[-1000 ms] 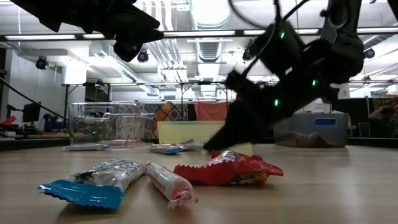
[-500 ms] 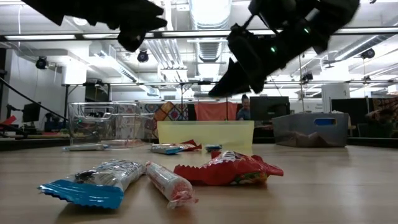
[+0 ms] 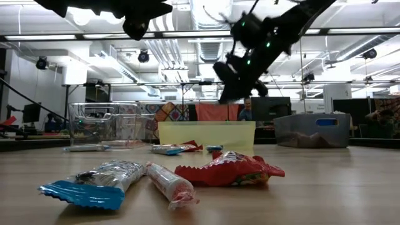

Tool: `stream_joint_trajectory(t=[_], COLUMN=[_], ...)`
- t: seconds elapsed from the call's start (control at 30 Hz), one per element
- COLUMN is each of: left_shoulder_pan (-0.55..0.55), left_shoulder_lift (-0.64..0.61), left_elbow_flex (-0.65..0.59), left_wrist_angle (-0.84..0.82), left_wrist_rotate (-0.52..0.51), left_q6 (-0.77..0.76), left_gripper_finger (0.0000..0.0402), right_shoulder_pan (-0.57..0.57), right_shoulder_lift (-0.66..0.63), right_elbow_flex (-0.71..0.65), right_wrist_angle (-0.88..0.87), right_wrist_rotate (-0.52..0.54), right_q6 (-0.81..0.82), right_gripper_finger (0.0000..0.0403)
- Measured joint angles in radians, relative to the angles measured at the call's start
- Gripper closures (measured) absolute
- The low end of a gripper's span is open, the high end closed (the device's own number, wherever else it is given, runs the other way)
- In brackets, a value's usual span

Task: Sort candy
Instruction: Put the white chocolate into the yellow bin, then put the red candy into the black bin

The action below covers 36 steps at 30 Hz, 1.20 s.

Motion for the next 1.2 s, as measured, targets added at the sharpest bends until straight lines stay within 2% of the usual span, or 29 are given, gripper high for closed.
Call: stream_joint_trajectory(t=[0.13, 0.57, 0.7, 0.87, 1.1, 1.2], left_shoulder_pan=[0.0, 0.0, 0.0, 0.0, 0.0, 0.0], left_shoulder_lift=[0.004, 0.006, 0.002, 0.0, -0.001, -0.001], left_elbow_flex=[-0.003, -0.005, -0.005, -0.006, -0.006, -0.006], left_wrist_angle=[0.0, -0.018, -0.021, -0.023, -0.023, -0.023], left_wrist_rotate=[0.0, 0.0, 0.0, 0.0, 0.0, 0.0], left_q6=[0.001, 0.001, 0.001, 0.002, 0.002, 0.001], left_gripper_finger=[0.0299, 0.0299, 0.0299, 0.0299, 0.0299, 0.0299], right_shoulder_pan=[-0.032, -0.036, -0.037, -0.037, -0.037, -0.037], right_shoulder_lift=[0.082, 0.331, 0.366, 0.396, 0.386, 0.353], right_elbow_flex=[0.05, 0.282, 0.326, 0.347, 0.348, 0.361], right_wrist_angle=[0.001, -0.081, -0.114, -0.119, -0.124, -0.178], right_wrist_rotate=[-0.01, 0.002, 0.041, 0.039, 0.021, 0.004], right_q6=[0.092, 0.144, 0.153, 0.142, 0.103, 0.081], right_gripper_finger=[0.0313, 0.0307, 0.0288, 0.0257, 0.0211, 0.0204])
